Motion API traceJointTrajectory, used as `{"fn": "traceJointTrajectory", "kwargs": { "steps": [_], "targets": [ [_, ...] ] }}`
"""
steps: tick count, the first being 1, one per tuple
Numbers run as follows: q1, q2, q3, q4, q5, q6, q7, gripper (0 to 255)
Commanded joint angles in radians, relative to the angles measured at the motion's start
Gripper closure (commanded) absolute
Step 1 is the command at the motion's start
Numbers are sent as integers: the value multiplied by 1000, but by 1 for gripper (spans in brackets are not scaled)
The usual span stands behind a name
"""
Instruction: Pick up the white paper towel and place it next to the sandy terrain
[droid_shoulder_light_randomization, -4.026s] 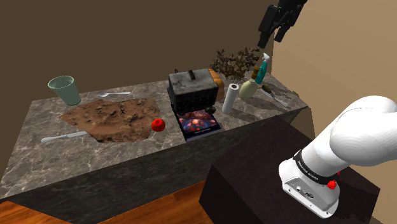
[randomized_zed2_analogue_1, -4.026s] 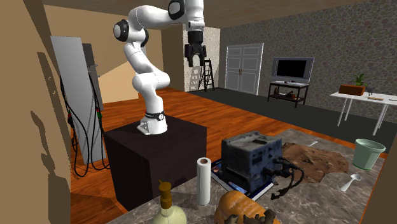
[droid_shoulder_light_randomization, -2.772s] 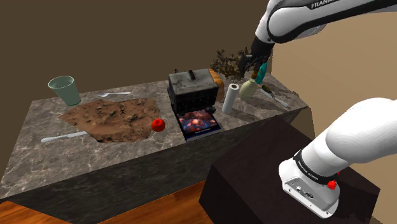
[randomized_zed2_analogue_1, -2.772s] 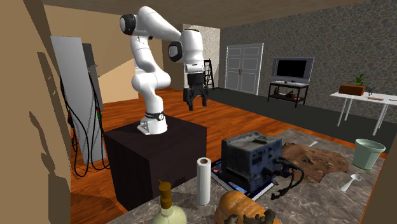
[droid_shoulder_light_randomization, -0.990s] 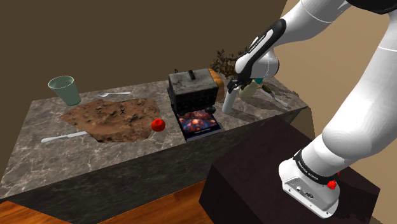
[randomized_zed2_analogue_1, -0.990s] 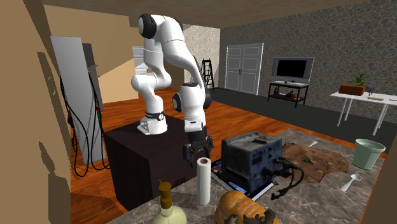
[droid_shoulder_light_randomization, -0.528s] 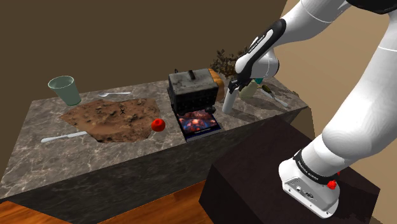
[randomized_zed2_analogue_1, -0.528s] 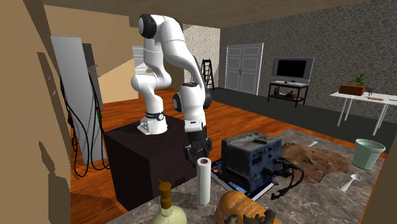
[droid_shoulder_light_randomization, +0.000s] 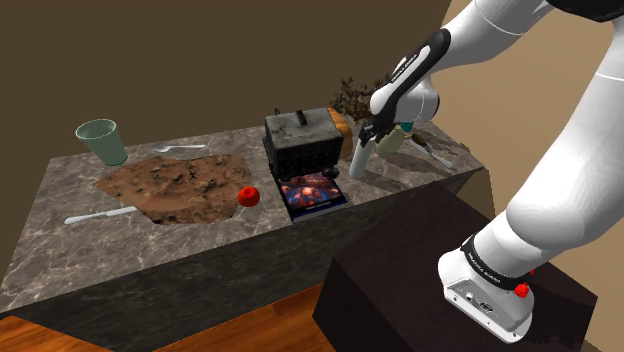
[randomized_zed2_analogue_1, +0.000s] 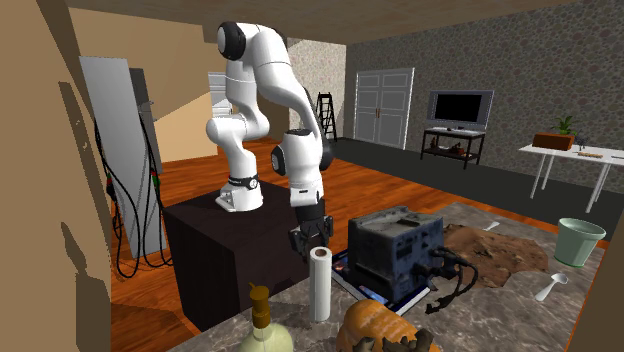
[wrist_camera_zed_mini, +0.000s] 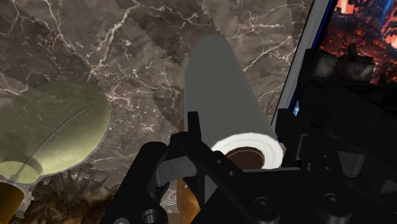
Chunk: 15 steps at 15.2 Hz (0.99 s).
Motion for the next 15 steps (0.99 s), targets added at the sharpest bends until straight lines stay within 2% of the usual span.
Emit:
{"fn": "traceJointTrajectory", "kwargs": {
  "steps": [1, 8, 15],
  "targets": [
    [9, -23, -12, -3, -12, -20, 9, 255],
    [40, -123, -55, -11, -75, -111, 60, 255],
    [50, -217, -75, -7, -133, -208, 104, 255]
  ]
}}
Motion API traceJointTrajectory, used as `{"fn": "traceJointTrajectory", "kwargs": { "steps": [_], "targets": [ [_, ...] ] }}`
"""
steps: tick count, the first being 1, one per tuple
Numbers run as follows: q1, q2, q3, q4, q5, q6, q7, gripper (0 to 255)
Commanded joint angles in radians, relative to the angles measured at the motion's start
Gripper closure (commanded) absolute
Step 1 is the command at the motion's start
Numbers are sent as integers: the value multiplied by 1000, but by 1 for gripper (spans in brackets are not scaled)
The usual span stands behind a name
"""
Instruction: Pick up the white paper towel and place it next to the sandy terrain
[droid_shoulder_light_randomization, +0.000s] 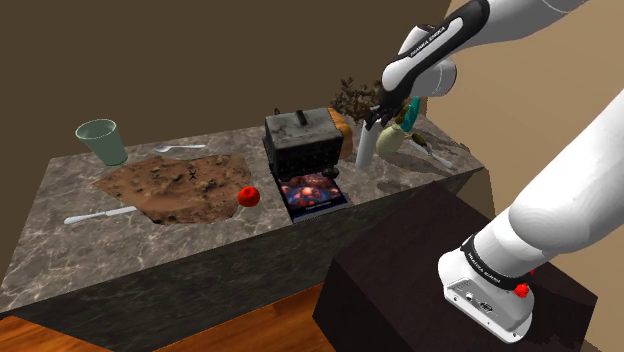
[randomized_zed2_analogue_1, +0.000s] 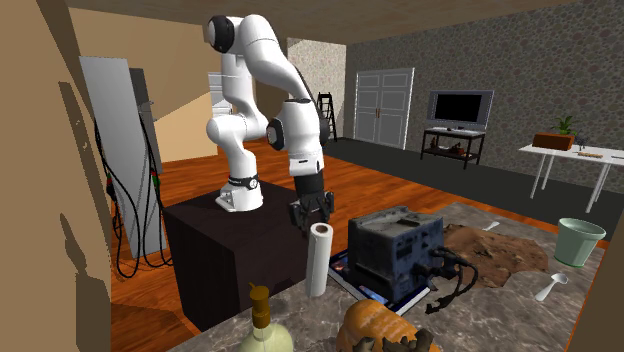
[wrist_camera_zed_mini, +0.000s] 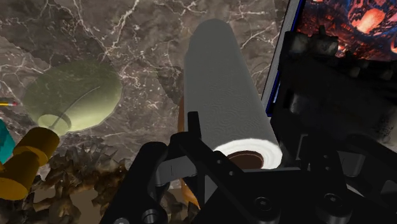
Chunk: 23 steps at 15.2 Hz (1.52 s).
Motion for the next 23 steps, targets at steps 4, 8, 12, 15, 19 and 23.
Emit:
{"fn": "traceJointTrajectory", "kwargs": {
  "steps": [4, 8, 12, 15, 19, 23],
  "targets": [
    [2, -67, -6, 7, -36, -73, 29, 255],
    [1, -113, -7, 19, -56, -130, 44, 255],
    [-1, -155, -6, 35, -72, -188, 56, 255],
    [-2, -185, -5, 50, -81, -232, 63, 255],
    [-4, -220, -3, 73, -90, -289, 71, 255],
    [-5, -252, 0, 99, -98, -347, 77, 255]
  ]
}}
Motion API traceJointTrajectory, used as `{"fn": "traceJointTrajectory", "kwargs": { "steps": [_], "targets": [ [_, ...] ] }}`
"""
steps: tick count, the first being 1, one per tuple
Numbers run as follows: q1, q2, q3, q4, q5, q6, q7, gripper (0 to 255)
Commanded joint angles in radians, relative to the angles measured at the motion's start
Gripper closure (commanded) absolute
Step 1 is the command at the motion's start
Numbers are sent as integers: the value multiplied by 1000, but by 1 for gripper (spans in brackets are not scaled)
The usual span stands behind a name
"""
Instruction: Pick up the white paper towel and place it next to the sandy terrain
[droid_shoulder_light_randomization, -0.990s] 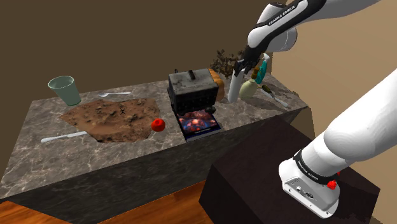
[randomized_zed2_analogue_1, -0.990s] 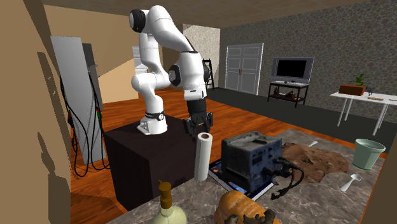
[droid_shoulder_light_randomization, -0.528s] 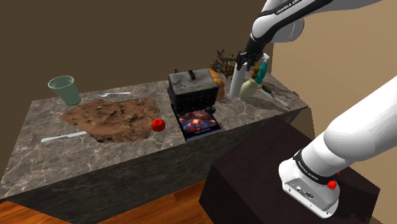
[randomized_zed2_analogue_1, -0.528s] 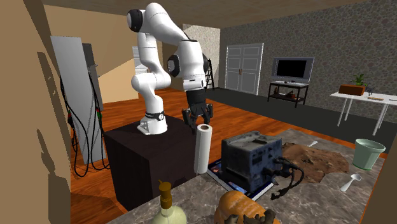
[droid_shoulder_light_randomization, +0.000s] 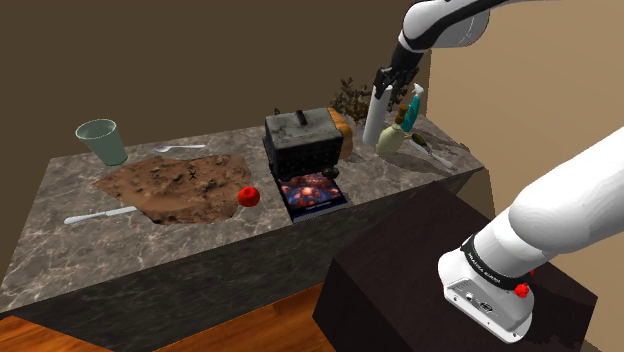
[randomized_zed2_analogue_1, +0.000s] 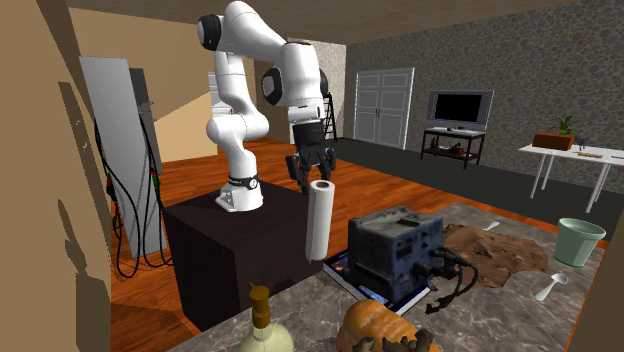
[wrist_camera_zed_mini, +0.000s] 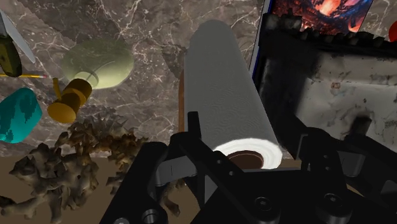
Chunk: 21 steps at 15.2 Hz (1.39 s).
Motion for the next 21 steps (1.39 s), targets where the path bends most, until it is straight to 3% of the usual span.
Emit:
{"fn": "traceJointTrajectory", "kwargs": {
  "steps": [1, 15, 21],
  "targets": [
    [-1, -18, 1, 11, -4, -29, 3, 255],
    [-3, -94, 10, 129, -16, -222, 15, 255],
    [50, -136, 115, 85, -25, -224, 177, 255]
  ]
}}
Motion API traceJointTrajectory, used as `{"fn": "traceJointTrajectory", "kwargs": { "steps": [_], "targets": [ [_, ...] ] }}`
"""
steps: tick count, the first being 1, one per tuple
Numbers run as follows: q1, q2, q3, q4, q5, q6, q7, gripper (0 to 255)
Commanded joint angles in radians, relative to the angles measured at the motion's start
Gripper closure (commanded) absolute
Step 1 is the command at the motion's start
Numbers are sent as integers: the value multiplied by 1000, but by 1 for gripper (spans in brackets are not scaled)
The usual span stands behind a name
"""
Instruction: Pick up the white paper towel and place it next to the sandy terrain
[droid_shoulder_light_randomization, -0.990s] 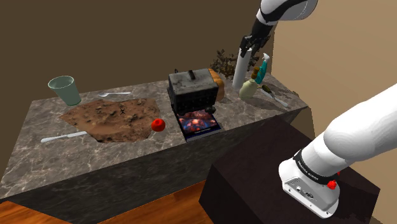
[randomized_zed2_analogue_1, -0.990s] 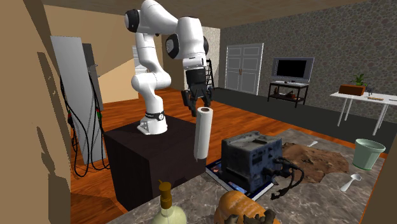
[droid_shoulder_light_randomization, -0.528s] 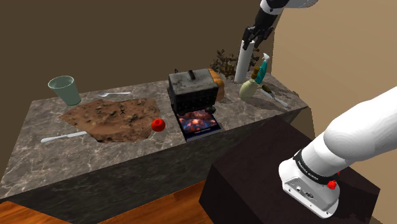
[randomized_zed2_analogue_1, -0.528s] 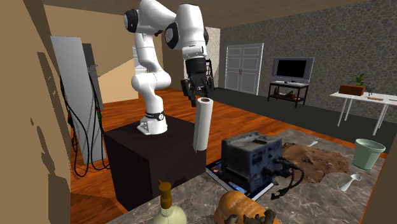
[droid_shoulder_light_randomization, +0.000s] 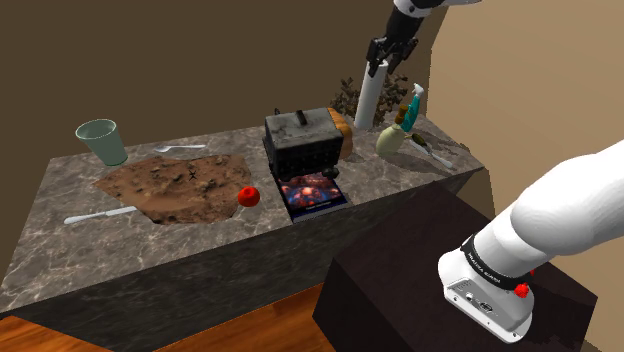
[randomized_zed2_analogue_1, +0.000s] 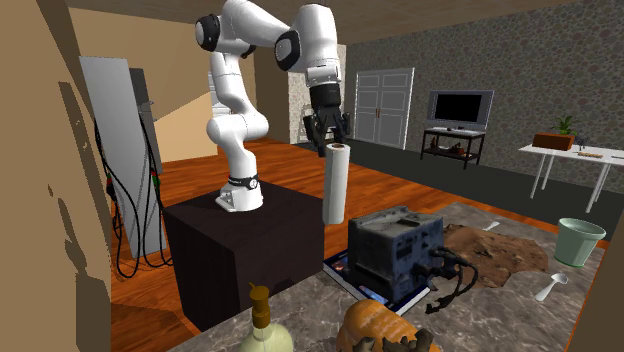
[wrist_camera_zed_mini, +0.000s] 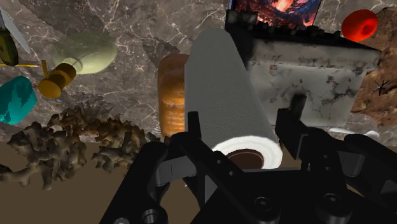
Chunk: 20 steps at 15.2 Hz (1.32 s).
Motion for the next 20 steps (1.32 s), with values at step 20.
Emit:
{"fn": "traceJointTrajectory", "kwargs": {
  "steps": [20],
  "targets": [
    [181, 123, 373, 142, -43, -48, 575, 255]
  ]
}}
